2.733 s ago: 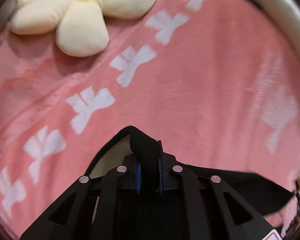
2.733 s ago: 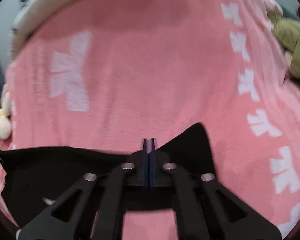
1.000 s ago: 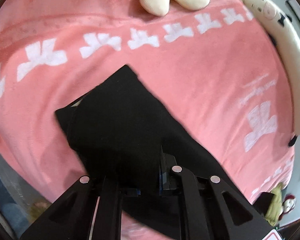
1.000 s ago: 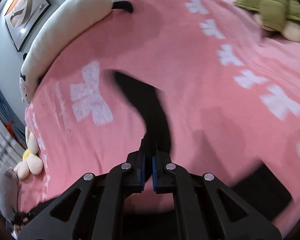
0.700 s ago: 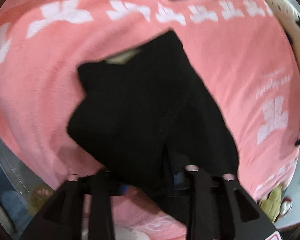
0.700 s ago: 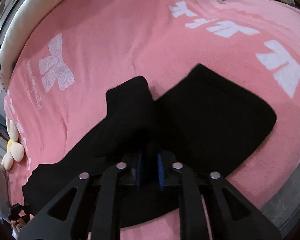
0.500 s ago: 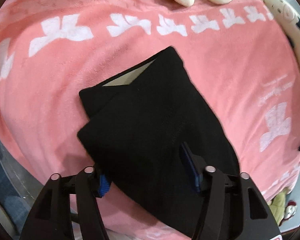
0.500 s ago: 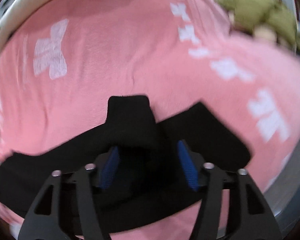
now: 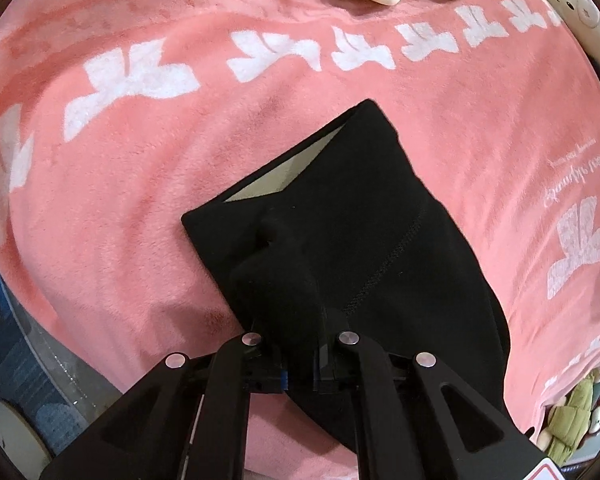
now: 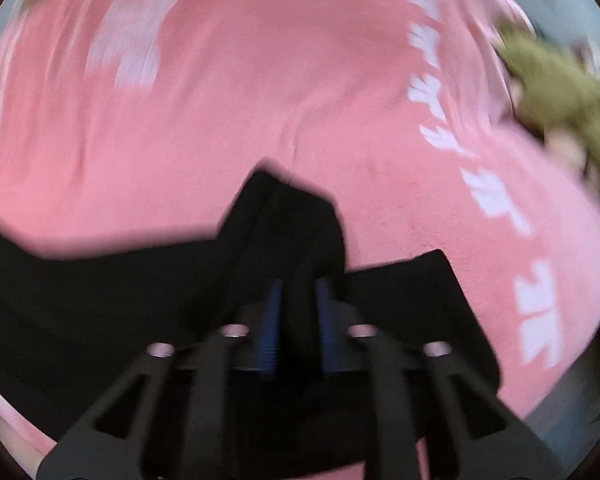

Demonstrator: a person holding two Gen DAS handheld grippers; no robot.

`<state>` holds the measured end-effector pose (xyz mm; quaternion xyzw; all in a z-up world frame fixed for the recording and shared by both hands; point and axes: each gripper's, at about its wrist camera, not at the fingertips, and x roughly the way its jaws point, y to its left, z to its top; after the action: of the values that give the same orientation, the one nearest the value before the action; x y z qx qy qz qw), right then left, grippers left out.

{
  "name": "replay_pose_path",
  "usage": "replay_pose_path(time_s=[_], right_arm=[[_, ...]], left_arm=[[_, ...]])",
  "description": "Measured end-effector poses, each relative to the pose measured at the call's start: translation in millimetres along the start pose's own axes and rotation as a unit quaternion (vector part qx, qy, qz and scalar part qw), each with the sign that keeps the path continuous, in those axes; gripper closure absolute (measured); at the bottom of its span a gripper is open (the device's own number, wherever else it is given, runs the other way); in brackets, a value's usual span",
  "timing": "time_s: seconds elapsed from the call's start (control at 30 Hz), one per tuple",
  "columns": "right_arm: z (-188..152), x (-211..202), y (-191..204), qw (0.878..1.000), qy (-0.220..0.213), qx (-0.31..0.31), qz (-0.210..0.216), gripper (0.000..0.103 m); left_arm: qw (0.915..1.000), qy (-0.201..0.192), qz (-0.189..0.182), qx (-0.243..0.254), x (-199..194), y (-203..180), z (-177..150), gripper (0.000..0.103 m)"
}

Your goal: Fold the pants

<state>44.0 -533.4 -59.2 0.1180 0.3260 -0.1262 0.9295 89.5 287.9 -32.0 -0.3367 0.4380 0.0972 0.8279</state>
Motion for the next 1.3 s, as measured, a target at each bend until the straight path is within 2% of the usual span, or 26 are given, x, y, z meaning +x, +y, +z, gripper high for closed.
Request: replay_pose_path(time_s=[0.07, 0.1, 0.13, 0.17, 0.2, 0.27, 0.3, 0.33, 0.37, 0.4, 0.53, 0.6, 0.63, 0.67, 0.7, 0.77, 0.83, 0.87, 0.97, 1.0, 1.03, 1.07, 1.1, 1.2, 1.27, 1.3], right_arm=[[8, -31, -30, 0.992, -0.047, 0.099, 0.054, 0.093], [4, -47, -54, 0.98, -0.064, 0.164, 0.094, 0.093], [-6, -53, -72, 0.969, -0.068, 0.21, 0.115, 0.093], [-17, -50, -85, 0.963, -0.057, 0.238, 0.112, 0.099], [-25, -44, -92, 0.963, -0.042, 0.246, 0.1, 0.099], [-55, -10, -113, 0.96, 0.035, 0.27, 0.07, 0.101], [-68, -3, -122, 0.953, 0.043, 0.291, 0.079, 0.103], [-76, -7, -129, 0.943, 0.02, 0.315, 0.106, 0.1], [-79, -13, -133, 0.937, 0.009, 0.331, 0.108, 0.096], [-79, -21, -134, 0.937, -0.004, 0.334, 0.101, 0.093], [-68, -60, -115, 0.955, -0.056, 0.289, 0.022, 0.092], [-56, -74, -86, 0.967, -0.073, 0.243, 0.029, 0.081], [-47, -77, -55, 0.976, -0.077, 0.198, 0.043, 0.062], [-41, -77, -32, 0.982, -0.074, 0.164, 0.058, 0.048], [-32, -71, 8, 0.988, -0.056, 0.113, 0.089, 0.047], [-23, -56, 66, 0.988, -0.018, 0.048, 0.149, 0.047], [-15, -37, 143, 0.974, 0.025, -0.022, 0.224, 0.047], [-11, -24, 189, 0.961, 0.052, -0.057, 0.265, 0.047], [-4, 3, 281, 0.933, 0.086, -0.119, 0.327, 0.048], [0, 18, 320, 0.927, 0.095, -0.147, 0.333, 0.048], [2, 27, 341, 0.924, 0.101, -0.157, 0.333, 0.048], [7, 40, 367, 0.921, 0.11, -0.163, 0.335, 0.048], [13, 51, 382, 0.92, 0.115, -0.163, 0.337, 0.048], [17, 79, 422, 0.919, 0.131, -0.163, 0.334, 0.047], [16, 96, 439, 0.915, 0.158, -0.175, 0.326, 0.047], [11, 102, 448, 0.911, 0.175, -0.185, 0.325, 0.047]], left_arm=[[0.9999, -0.009, 0.001, 0.013, -11, -5, 2, 0.098], [0.9998, -0.01, -0.002, 0.016, -15, -6, 4, 0.098], [0.9998, -0.008, -0.002, 0.019, -17, -7, 5, 0.098], [0.9996, -0.008, 0.009, 0.024, -16, -7, 5, 0.098], [0.9994, -0.007, 0.018, 0.028, -12, -7, 4, 0.098], [0.9987, 0.002, 0.038, 0.033, -1, -8, 3, 0.097], [0.9985, 0.005, 0.044, 0.033, 4, -7, 2, 0.097], [0.9982, 0.003, 0.048, 0.034, 5, -7, 1, 0.097], [0.9981, 0.0, 0.05, 0.036, 1, -9, 1, 0.097], [0.9982, -0.004, 0.047, 0.038, -4, -9, 2, 0.097], [0.9983, 0.001, 0.039, 0.042, -16, -8, 4, 0.096], [0.9968, 0.006, 0.057, 0.057, -10, -8, 1, 0.095], [0.9958, 0.009, 0.066, 0.062, -4, -7, -1, 0.094], [0.9952, 0.012, 0.075, 0.063, 3, -3, -5, 0.094], [0.9955, 0.011, 0.075, 0.057, 5, -1, -7, 0.094], [0.9968, 0.002, 0.066, 0.045, -1, 0, -8, 0.094], [0.9981, -0.003, 0.052, 0.032, -9, 2, -6, 0.095], [0.9988, 0.003, 0.042, 0.025, -10, 5, -2, 0.094], [0.9991, 0.028, 0.028, 0.017, -11, 12, 3, 0.089], [0.9989, 0.032, 0.025, 0.025, -16, 13, 2, 0.087], [0.9986, 0.029, 0.03, 0.034, -22, 13, 0, 0.081], [0.9975, 0.012, 0.049, 0.05, -33, 14, -3, 0.079], [0.9961, -0.004, 0.059, 0.065, -44, 15, -6, 0.069], [0.9891, -0.04, 0.089, 0.111, -65, 10, -11, 0.065], [0.9889, -0.057, 0.066, 0.12, -73, 4, -13, 0.052], [0.9898, -0.053, 0.05, 0.122, -71, 1, -14, 0.042]])
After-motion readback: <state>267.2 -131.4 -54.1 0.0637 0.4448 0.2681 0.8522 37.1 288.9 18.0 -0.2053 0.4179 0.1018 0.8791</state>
